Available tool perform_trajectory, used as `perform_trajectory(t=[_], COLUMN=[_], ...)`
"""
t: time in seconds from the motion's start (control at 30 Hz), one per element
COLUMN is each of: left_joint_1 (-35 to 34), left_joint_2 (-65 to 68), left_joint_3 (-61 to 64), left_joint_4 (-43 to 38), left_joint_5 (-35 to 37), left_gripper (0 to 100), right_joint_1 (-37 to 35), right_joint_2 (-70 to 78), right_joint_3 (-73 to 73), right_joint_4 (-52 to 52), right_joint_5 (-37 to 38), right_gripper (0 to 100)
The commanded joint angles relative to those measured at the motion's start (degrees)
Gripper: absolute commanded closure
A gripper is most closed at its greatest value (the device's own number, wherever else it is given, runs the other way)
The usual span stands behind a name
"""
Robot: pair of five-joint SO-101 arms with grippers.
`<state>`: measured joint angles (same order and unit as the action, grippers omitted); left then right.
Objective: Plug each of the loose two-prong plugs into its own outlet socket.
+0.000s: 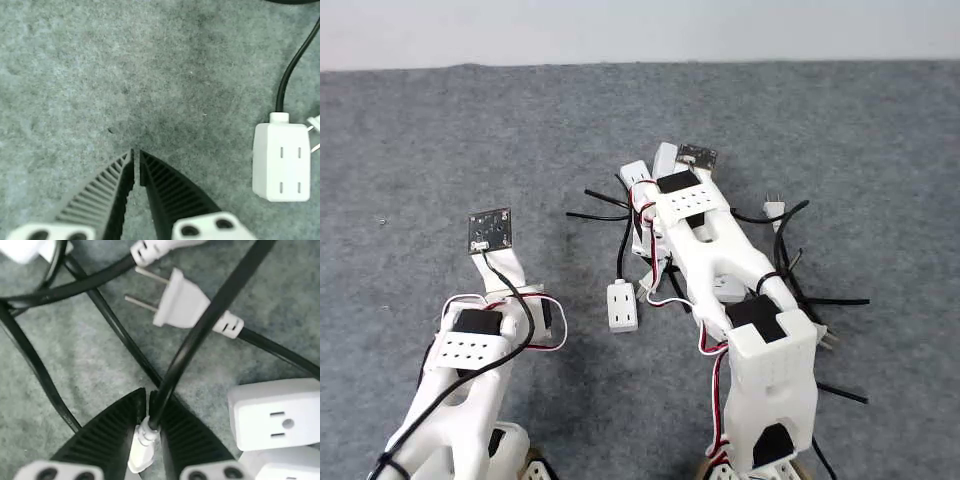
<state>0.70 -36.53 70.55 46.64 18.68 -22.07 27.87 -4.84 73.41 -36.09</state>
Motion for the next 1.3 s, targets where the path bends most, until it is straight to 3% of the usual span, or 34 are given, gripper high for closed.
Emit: perform_trajectory(t=[0.0,0.2,0.4,0.6,0.67,0.87,1.07,1.2,1.27], left_joint_1=[0.09,0.09,0.09,0.09,0.09,0.09,0.09,0.09,0.09], left_joint_2=[-0.18,-0.18,-0.26,-0.26,-0.26,-0.26,-0.26,-0.26,-0.26], left_joint_3=[-0.31,-0.31,-0.22,-0.22,-0.22,-0.22,-0.22,-0.22,-0.22], left_joint_4=[-1.14,-1.14,-1.14,-1.14,-1.14,-1.14,-1.14,-1.14,-1.14], left_joint_5=[-0.53,-0.53,-0.53,-0.53,-0.53,-0.53,-0.53,-0.53,-0.53], left_gripper=[98,98,98,98,98,98,98,98,98], right_joint_1=[0.13,-1.1,-6.64,-2.24,-0.31,0.04,-0.13,-1.45,-3.03], right_joint_2=[-4.97,-5.32,-4.79,-2.15,-0.31,3.12,2.33,0.92,1.01], right_joint_3=[-2.9,-3.25,-2.99,-3.87,-4.84,-13.1,-22.15,-23.12,-22.68], right_joint_4=[1.27,3.3,7.08,5.32,5.85,12.62,21.41,27.03,28.62], right_joint_5=[3.69,14.86,36.57,45.45,48.62,49.41,46.51,42.99,40.09], right_gripper=[99.1,99.1,99.1,97.9,93.3,75.6,85.1,99.1,97.7])
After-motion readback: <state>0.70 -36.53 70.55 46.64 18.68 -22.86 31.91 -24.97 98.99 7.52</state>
